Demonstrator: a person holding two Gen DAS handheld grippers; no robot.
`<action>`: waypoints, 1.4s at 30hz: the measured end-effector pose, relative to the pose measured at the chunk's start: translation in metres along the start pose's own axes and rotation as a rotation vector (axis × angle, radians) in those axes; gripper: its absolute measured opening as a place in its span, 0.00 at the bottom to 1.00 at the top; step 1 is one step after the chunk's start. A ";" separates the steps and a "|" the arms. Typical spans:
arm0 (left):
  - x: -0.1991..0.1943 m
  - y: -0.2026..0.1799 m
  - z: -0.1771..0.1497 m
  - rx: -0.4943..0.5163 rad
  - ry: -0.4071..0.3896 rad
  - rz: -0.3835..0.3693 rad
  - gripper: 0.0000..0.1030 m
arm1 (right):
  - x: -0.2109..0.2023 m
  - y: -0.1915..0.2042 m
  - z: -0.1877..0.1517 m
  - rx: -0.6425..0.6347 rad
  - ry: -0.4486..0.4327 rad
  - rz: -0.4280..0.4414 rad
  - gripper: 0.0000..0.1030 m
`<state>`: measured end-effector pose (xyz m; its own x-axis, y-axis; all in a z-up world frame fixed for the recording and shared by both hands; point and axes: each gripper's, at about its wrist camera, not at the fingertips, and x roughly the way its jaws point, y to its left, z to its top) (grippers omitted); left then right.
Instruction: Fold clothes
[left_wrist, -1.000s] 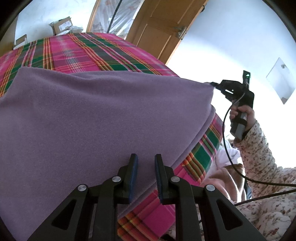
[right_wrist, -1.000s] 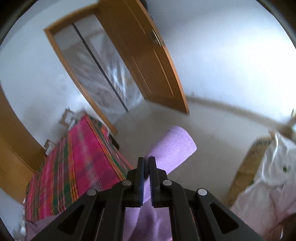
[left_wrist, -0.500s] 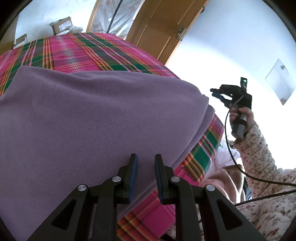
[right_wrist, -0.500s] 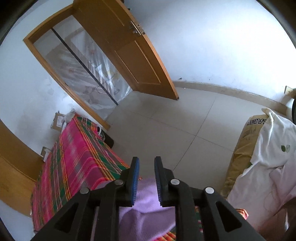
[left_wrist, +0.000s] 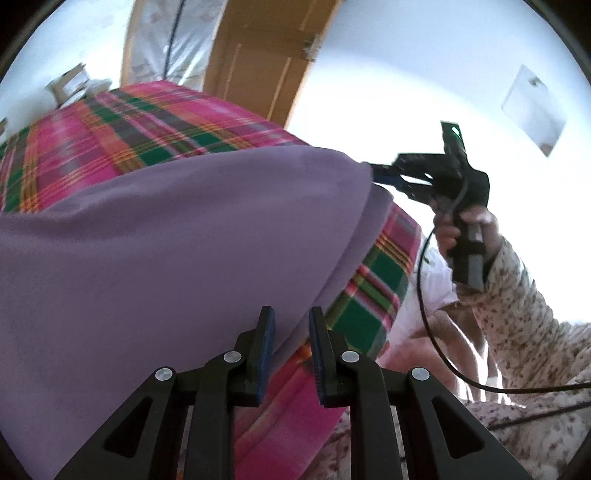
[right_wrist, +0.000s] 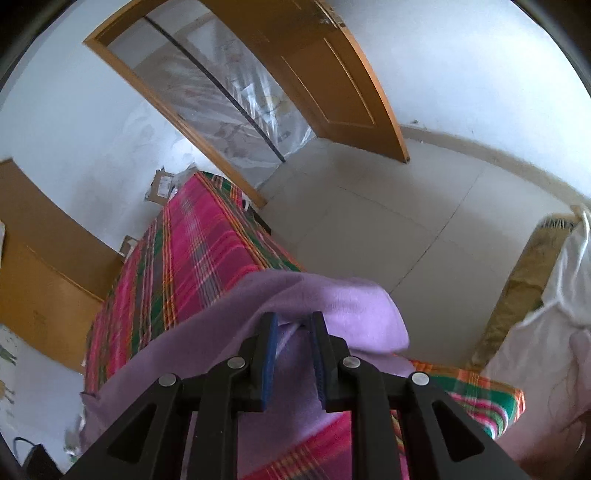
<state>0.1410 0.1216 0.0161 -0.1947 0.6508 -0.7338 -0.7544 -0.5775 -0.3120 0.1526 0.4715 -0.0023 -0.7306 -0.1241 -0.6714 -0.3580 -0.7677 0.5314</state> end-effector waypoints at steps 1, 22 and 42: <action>0.004 -0.003 0.003 0.012 0.005 0.012 0.19 | 0.003 0.004 0.003 -0.012 0.002 -0.005 0.19; 0.023 -0.005 0.013 0.019 0.024 0.025 0.26 | 0.003 0.003 0.022 0.063 0.009 0.058 0.37; 0.024 -0.014 0.016 0.071 0.027 0.100 0.27 | 0.016 0.008 0.006 -0.005 0.028 0.093 0.20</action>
<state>0.1368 0.1535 0.0122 -0.2549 0.5778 -0.7753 -0.7747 -0.6019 -0.1939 0.1347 0.4675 -0.0055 -0.7439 -0.2122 -0.6337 -0.2866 -0.7553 0.5894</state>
